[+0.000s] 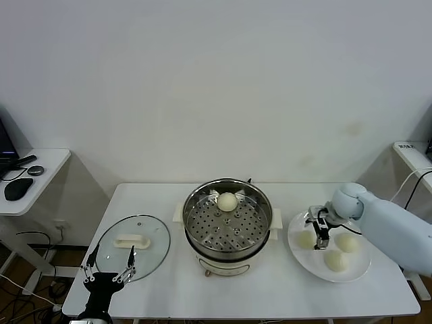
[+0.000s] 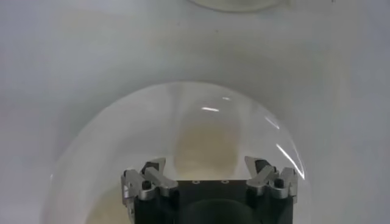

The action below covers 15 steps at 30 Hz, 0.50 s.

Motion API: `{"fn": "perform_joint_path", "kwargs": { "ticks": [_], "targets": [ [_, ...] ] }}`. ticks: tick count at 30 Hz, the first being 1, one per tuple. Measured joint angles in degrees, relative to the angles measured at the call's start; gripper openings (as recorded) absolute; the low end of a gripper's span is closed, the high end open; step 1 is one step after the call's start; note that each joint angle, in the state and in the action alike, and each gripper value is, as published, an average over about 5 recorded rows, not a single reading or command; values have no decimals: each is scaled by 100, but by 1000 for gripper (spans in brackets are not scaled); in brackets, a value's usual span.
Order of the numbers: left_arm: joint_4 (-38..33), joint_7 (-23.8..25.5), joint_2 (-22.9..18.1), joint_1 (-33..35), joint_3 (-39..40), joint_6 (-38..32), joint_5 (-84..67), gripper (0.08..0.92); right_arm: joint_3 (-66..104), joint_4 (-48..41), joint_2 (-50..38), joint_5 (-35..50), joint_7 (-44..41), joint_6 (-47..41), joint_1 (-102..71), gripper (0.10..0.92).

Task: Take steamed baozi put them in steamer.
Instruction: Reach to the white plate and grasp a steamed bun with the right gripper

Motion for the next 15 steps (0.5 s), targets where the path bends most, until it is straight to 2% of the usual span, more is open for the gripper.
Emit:
{"fn": "perform_joint_path", "kwargs": {
  "ticks": [4,15],
  "targets": [
    [19,0,-4,-8,0,-3,0,823,12,-64,82,-56,-16,-41,-26,798],
    [37,0,-16,-15,13,-3,-12,823,65,-92,115,-145,-113,-87,-28,563]
  ]
}}
